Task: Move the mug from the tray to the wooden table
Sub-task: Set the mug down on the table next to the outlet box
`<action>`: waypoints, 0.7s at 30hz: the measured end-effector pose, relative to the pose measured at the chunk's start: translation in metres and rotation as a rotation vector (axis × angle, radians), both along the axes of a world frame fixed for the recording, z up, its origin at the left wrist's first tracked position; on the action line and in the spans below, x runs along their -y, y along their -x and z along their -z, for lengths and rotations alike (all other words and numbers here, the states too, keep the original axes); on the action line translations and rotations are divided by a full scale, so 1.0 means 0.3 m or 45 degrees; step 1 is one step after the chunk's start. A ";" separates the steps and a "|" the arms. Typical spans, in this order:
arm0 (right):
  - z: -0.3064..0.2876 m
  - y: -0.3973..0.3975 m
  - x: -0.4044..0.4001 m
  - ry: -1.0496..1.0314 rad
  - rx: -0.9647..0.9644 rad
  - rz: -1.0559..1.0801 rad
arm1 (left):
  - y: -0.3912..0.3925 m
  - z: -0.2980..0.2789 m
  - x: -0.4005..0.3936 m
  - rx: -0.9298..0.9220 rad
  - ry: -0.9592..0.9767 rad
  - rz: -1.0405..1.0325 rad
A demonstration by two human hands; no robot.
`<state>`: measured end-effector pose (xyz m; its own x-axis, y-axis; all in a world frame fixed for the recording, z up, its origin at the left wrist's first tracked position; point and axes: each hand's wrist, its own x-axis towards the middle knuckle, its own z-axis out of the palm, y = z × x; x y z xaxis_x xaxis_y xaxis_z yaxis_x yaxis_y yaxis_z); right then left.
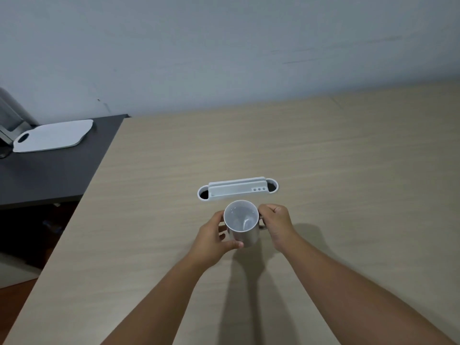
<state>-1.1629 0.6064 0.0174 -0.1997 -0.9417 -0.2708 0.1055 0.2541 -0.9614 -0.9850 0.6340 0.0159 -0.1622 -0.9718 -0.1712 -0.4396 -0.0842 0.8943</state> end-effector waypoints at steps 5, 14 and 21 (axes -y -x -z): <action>0.048 -0.012 0.049 -0.018 -0.001 0.012 | -0.010 0.034 0.051 0.000 -0.009 0.003; 0.117 -0.013 0.112 -0.055 -0.029 0.008 | -0.015 0.092 0.109 -0.012 -0.050 0.007; 0.159 -0.033 0.133 -0.074 -0.061 -0.004 | -0.032 0.129 0.127 -0.005 -0.086 -0.024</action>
